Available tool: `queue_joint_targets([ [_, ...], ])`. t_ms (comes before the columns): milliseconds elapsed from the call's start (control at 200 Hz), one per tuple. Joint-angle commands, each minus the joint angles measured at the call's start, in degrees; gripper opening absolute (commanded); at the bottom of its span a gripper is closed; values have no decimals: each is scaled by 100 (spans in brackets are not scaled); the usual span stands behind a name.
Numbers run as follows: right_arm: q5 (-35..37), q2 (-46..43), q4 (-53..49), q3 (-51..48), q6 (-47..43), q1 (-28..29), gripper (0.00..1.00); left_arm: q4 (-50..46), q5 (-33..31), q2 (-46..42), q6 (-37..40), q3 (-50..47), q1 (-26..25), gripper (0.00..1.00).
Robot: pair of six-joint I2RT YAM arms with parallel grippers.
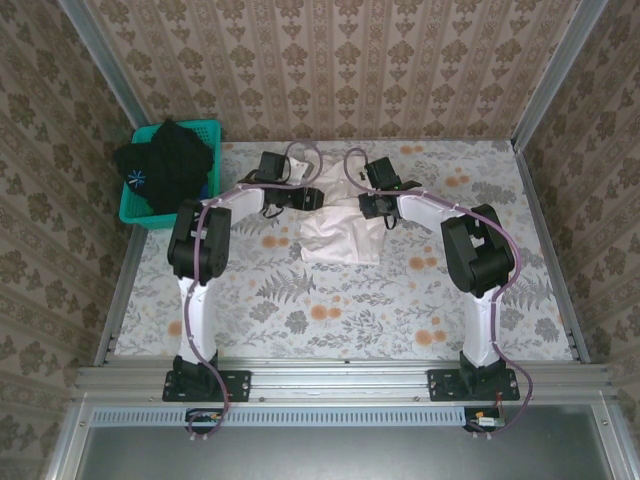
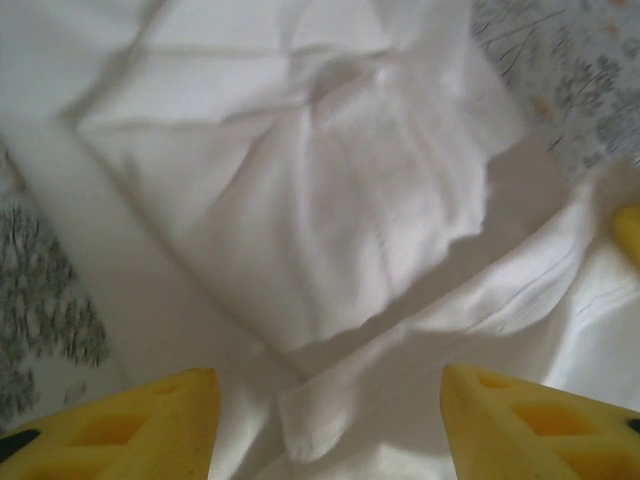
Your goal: Fold and stack the t-shirts
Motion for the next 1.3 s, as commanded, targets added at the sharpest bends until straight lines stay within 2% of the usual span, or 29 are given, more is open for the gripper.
queue_joint_targets([
  [0,636,-746,-416,-186,259,127,33,201,-507,-758,-117,-468,45,64],
  [30,799,-913,-425,-296,331,203,42,238,-721,-1005,-147,-646,45,66],
  [55,933,-1048,-421,-400,387,281,45,239,-846,-1200,-156,-781,47,69],
  [175,857,-1394,-84,-953,679,614,47,471,-1321,-2145,-118,-1706,-23,80],
  [260,430,-1217,174,-1125,938,733,47,512,-1499,-2519,-124,-2266,-168,82],
  [310,201,-994,257,-1122,1068,731,47,554,-1542,-2588,-175,-2560,-289,82],
  [405,351,-494,84,-831,1214,660,46,712,-1585,-2507,-325,-3080,-441,82],
  [490,256,-137,-125,-536,1282,450,45,982,-1339,-2290,-538,-3373,-668,81],
  [590,-19,-222,-290,-493,1299,323,48,1067,-1370,-2127,-602,-3535,-859,81],
  [615,-25,-351,-282,-570,1264,345,50,1080,-1351,-2099,-637,-3570,-884,79],
  [700,-6,-900,-134,-984,1264,419,57,1125,-1203,-2025,-738,-3680,-904,63],
  [755,-75,-1275,-92,-1245,1337,439,62,1188,-1144,-2021,-786,-3784,-904,47],
  [880,-184,-1964,3,-1995,1522,530,69,1347,-991,-2137,-956,-4033,-904,44],
  [1015,-437,-2234,162,-2766,1952,667,69,1725,-827,-2452,-1341,-4367,-904,52],
  [1085,-508,-2201,257,-3024,2172,702,68,1882,-839,-2651,-1568,-4508,-928,63],
  [1180,-637,-2175,486,-3244,2385,702,68,2057,-938,-2802,-1794,-4690,-1015,71],
  [1295,-739,-2093,771,-3354,2484,694,67,2371,-907,-2671,-1982,-4879,-1080,70],
])
